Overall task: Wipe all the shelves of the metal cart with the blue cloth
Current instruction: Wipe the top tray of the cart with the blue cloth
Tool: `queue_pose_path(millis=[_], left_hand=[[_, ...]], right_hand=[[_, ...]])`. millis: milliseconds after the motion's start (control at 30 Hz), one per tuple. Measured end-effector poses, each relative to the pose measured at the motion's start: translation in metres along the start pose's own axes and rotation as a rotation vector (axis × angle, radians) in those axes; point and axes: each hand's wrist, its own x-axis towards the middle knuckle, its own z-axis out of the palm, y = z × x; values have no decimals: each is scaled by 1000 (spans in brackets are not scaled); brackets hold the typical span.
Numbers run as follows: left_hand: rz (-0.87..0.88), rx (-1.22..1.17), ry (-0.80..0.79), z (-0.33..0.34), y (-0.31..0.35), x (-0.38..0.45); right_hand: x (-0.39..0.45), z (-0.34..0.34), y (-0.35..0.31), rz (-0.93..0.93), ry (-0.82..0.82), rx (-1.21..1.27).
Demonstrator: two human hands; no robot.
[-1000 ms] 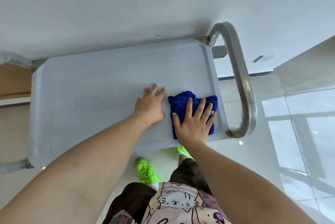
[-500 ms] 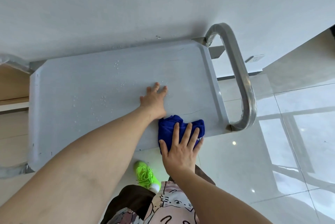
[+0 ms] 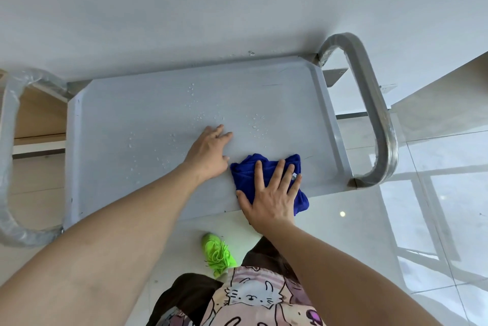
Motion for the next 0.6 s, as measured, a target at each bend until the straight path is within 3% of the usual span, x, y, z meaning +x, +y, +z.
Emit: queue_pose_path(millis=[300, 600], left_hand=[[-93, 234, -25, -6, -9, 19], [-106, 180, 35, 0, -16, 24]], right_hand=[[22, 6, -1, -36, 27, 24], [48, -1, -9, -22, -25, 61]])
